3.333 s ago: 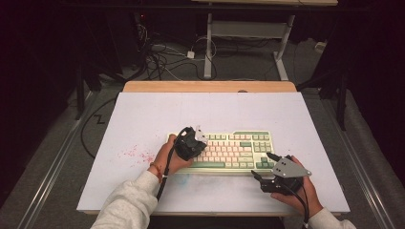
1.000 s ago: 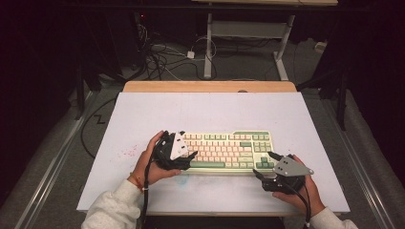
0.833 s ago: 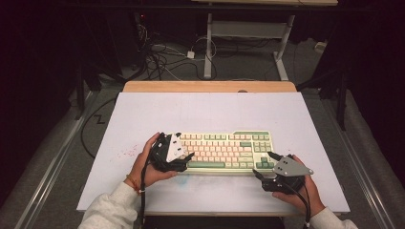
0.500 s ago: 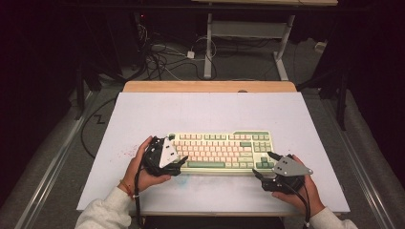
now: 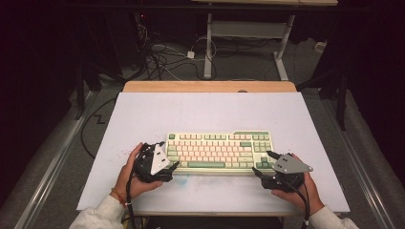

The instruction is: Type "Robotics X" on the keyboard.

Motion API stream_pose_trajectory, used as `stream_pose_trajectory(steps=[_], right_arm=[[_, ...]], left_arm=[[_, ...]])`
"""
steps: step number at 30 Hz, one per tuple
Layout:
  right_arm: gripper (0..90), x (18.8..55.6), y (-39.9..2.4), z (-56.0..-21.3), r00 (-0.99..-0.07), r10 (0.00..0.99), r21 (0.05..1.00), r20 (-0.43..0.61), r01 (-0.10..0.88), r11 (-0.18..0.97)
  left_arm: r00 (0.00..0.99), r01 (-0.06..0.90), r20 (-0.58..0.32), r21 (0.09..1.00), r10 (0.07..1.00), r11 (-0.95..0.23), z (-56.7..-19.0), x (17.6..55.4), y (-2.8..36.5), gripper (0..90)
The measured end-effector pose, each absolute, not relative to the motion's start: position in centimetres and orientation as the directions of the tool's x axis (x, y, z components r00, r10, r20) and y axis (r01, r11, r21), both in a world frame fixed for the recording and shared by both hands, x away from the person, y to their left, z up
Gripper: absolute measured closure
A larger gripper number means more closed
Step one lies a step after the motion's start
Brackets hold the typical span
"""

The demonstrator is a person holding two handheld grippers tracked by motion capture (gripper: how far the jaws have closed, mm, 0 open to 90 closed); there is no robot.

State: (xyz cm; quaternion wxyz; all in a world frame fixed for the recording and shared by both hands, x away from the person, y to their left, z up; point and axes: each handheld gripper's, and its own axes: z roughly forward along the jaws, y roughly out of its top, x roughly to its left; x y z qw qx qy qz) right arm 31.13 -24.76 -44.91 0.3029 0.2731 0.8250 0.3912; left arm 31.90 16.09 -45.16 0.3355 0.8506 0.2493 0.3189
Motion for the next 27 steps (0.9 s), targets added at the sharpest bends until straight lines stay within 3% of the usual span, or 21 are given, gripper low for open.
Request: stream_pose_trajectory(steps=[8,13,16,23,27], right_arm=[[35.6,31.6,-24.2,-44.4,-0.699,0.67,0.826,-0.248,0.209,0.524],[45.9,32.4,-23.6,-43.7,-0.73,0.65,0.839,-0.211,0.207,0.504],[54.4,33.0,-23.1,-43.4,-0.731,0.651,0.829,-0.205,0.223,0.512],[83.5,34.7,-21.2,-43.6,-0.766,0.615,0.79,-0.19,0.253,0.559],[90.0,35.6,-19.5,-43.5,-0.786,0.585,0.781,-0.199,0.234,0.579]], left_arm=[[0.665,0.262,0.347,0.72,0.661,-0.642,-45.8,31.3,18.1,18.3],[0.658,0.282,0.336,0.72,0.674,-0.634,-46.2,30.8,18.9,17.5],[0.653,0.293,0.332,0.718,0.68,-0.632,-46.5,30.5,19.2,17.5],[0.656,0.323,0.321,0.699,0.683,-0.638,-47.1,29.8,19.5,17.5],[0.663,0.33,0.323,0.684,0.675,-0.651,-47.5,29.8,19.2,17.6]])
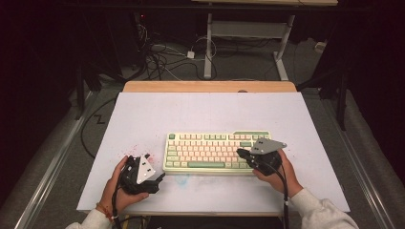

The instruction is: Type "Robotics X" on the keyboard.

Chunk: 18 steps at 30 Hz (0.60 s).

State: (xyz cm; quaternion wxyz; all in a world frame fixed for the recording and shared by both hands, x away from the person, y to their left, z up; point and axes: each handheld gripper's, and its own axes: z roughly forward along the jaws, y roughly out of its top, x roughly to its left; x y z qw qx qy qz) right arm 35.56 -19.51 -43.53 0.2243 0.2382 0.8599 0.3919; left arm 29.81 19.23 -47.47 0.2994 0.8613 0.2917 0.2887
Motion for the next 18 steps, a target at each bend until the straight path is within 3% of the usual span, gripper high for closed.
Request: stream_pose_trajectory(steps=[18], right_arm=[[90.0,39.7,-13.2,-44.7,-0.82,0.53,0.702,-0.215,0.248,0.667]], left_arm=[[0.681,0.343,0.302,0.674,0.667,-0.655,-48.0,30.1,19.2,17.5]])
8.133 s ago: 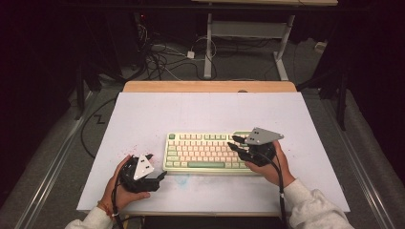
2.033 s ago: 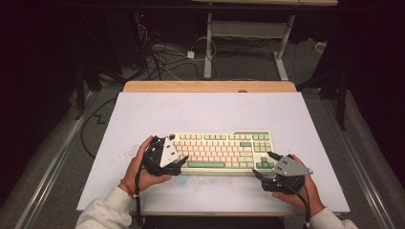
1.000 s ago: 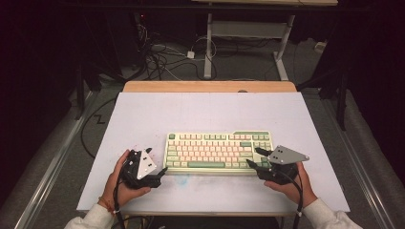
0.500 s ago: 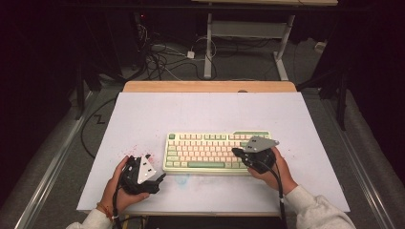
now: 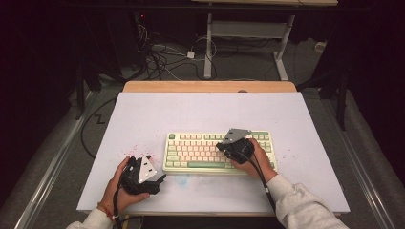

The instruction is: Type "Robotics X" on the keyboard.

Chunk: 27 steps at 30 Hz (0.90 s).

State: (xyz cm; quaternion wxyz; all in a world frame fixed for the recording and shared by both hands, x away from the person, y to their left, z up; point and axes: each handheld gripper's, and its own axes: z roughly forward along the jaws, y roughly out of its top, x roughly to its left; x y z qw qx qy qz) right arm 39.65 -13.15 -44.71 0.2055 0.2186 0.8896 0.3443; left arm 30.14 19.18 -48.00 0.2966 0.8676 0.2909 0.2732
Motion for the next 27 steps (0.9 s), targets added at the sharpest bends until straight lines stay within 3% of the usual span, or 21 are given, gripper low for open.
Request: stream_pose_trajectory(steps=[16,27], right_arm=[[90.0,40.3,-12.1,-45.3,-0.82,0.52,0.652,-0.238,0.262,0.711],[89.7,39.7,-12.7,-44.3,-0.812,0.539,0.706,-0.224,0.246,0.664]], left_arm=[[0.691,0.337,0.301,0.671,0.658,-0.661,-47.9,30.2,18.9,17.5],[0.686,0.342,0.298,0.673,0.664,-0.656,-47.9,30.3,19.1,17.5]])
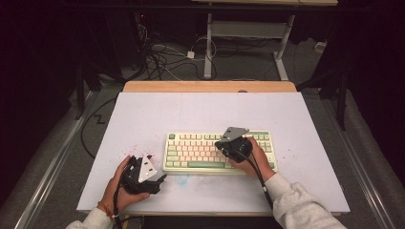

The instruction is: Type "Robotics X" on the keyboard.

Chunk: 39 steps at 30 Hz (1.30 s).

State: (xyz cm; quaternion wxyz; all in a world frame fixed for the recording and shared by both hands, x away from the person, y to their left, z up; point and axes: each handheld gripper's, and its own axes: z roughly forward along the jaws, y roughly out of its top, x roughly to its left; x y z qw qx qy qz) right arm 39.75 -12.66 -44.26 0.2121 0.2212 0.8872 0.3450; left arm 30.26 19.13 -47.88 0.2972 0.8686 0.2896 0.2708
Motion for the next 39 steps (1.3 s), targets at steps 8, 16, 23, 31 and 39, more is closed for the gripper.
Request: stream_pose_trajectory(steps=[8,16,23,31,39], right_arm=[[84.9,39.2,-13.2,-43.6,-0.807,0.55,0.742,-0.214,0.232,0.629],[70.3,38.8,-14.0,-43.0,-0.797,0.566,0.776,-0.21,0.217,0.592],[46.6,38.4,-14.5,-42.4,-0.785,0.581,0.803,-0.215,0.196,0.563],[33.0,37.6,-15.2,-41.9,-0.761,0.602,0.832,-0.242,0.156,0.532],[30.3,36.6,-16.1,-41.4,-0.745,0.612,0.841,-0.267,0.13,0.525]], left_arm=[[0.686,0.345,0.304,0.664,0.661,-0.663,-48.0,30.3,19.1,17.5],[0.686,0.348,0.299,0.665,0.663,-0.661,-48.0,30.3,19.1,17.5],[0.687,0.35,0.299,0.663,0.662,-0.662,-48.0,30.4,19.1,17.5],[0.684,0.352,0.297,0.666,0.666,-0.658,-47.9,30.4,19.2,17.5],[0.683,0.35,0.298,0.667,0.667,-0.657,-47.9,30.3,19.1,17.5]])
